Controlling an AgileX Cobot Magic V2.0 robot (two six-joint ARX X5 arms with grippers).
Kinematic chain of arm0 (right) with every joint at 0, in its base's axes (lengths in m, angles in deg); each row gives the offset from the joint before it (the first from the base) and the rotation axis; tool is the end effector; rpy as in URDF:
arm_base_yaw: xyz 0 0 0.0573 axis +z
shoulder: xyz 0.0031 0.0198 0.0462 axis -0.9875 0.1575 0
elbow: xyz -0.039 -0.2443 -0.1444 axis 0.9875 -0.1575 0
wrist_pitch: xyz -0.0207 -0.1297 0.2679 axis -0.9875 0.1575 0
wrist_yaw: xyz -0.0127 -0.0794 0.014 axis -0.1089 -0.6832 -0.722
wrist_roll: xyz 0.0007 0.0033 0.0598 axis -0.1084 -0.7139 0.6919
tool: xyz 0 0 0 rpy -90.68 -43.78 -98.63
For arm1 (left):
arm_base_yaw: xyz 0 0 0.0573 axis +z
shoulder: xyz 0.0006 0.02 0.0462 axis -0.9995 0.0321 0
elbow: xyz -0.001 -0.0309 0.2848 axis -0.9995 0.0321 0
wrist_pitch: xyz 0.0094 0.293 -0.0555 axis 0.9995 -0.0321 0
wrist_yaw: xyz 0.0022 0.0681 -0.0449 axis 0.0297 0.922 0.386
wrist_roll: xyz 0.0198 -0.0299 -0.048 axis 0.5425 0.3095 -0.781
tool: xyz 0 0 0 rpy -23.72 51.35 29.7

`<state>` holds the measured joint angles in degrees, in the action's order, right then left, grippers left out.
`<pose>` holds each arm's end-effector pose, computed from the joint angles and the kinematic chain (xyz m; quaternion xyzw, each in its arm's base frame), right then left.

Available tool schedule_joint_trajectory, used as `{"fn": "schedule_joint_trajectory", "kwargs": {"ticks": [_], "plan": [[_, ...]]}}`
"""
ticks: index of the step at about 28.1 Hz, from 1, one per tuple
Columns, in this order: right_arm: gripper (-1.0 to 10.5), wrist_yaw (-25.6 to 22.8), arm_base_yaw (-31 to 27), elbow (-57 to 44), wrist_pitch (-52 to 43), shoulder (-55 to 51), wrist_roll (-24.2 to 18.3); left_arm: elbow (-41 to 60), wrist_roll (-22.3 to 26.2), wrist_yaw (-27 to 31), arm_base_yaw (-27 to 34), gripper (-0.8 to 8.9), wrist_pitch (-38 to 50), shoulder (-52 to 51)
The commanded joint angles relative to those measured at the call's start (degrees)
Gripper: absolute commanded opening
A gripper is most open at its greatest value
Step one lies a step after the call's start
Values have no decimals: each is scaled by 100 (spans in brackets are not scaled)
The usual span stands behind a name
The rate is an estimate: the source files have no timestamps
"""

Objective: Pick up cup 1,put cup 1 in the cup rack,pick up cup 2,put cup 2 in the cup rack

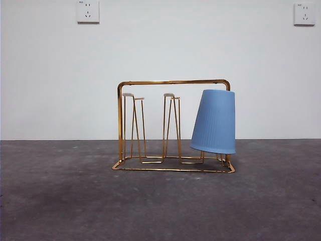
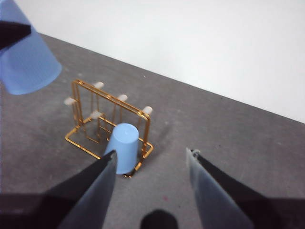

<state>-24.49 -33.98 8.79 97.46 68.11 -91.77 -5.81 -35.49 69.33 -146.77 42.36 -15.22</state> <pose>0.0485 0.0283 0.4927 -0.1227 0.1410 0.1917 0.9635 0.1803 -0.2502 0.4169 -0.0380 0.0347 -0.1841 0.9816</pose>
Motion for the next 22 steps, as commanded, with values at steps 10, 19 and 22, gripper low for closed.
{"fn": "schedule_joint_trajectory", "kwargs": {"ticks": [10, 19, 22], "plan": [[252, -76, -4, 20, 339, -26, 223, 1521, -313, -656, 1207, -8, 1447, -173], [252, -76, -4, 17, 330, -26, 369, 1523, -308, -1598, 1930, -8, 1534, 131], [252, -79, -4, 17, 330, -26, 376, 1523, -302, -1768, 2020, -8, 1534, 319]]}}
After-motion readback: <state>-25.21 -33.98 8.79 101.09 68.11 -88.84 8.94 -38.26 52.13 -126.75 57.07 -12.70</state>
